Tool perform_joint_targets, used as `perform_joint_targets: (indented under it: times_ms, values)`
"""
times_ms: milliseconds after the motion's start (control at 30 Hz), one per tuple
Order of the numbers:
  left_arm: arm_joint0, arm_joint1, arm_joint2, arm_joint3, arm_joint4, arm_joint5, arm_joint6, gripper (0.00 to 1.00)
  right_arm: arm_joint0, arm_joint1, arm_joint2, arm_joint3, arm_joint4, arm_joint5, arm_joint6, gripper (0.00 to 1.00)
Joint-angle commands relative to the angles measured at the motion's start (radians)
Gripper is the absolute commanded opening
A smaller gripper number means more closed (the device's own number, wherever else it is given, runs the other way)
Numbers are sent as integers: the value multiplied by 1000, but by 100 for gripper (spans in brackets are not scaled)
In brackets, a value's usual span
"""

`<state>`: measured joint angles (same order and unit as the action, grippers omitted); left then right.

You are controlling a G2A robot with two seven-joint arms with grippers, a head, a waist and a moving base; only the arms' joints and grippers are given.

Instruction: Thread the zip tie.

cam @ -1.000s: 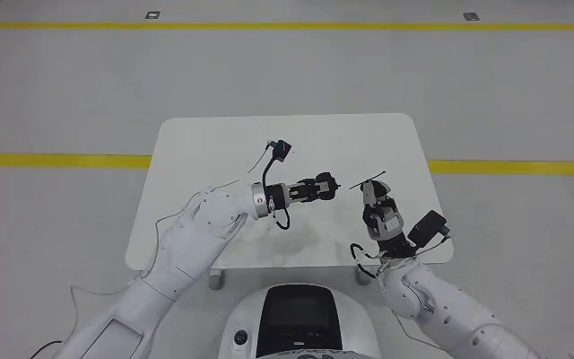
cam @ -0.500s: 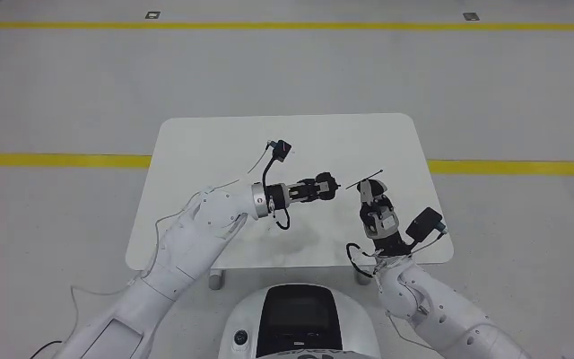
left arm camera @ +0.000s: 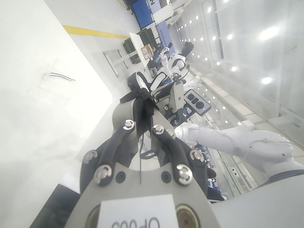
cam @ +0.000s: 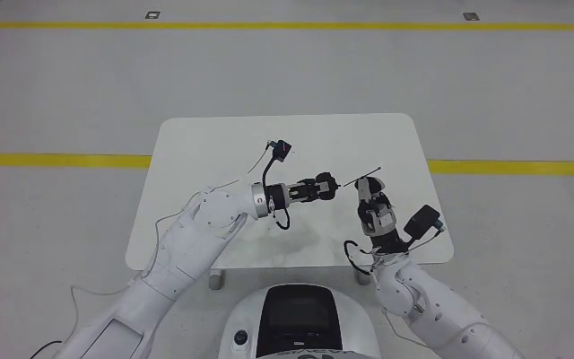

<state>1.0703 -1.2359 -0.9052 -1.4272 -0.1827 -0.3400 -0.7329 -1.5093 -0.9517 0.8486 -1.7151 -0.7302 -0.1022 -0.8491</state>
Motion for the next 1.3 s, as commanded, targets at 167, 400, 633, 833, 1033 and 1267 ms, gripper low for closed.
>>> perform_joint_targets:
  times_ms: [167,400,633,833,1033,1267]
  values:
    - [0,0,0,0,0,0,0,0,-9,-18,19,8,-15,-6,6,0]
    - [0,0,0,0,0,0,0,0,-17,-35,37,15,-34,-15,24,0]
    - [0,0,0,0,0,0,0,0,-25,-52,54,22,-43,-30,32,0]
    - [0,0,0,0,0,0,0,0,-29,-66,65,29,-57,-37,41,0]
    - [0,0,0,0,0,0,0,0,-34,-79,77,34,-70,-44,53,0]
    - [0,0,0,0,0,0,0,0,-43,-93,93,37,-85,-55,59,0]
